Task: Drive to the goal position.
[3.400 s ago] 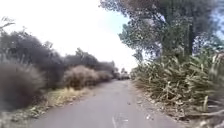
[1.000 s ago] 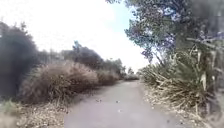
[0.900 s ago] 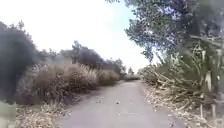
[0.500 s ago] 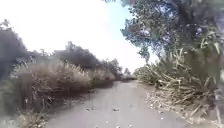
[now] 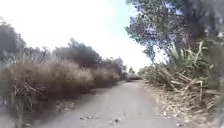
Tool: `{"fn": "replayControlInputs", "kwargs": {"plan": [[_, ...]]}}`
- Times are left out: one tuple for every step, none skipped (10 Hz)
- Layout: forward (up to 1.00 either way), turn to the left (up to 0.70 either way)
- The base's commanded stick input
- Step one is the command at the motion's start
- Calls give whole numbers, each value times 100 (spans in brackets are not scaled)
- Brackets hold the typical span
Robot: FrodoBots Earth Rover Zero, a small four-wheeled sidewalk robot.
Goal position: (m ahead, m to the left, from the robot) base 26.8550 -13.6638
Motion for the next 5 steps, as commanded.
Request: {"fn": "replayControlInputs", "kwargs": {"plan": [[85, -34], [85, -26], [85, -9], [85, 0], [85, 0]]}}
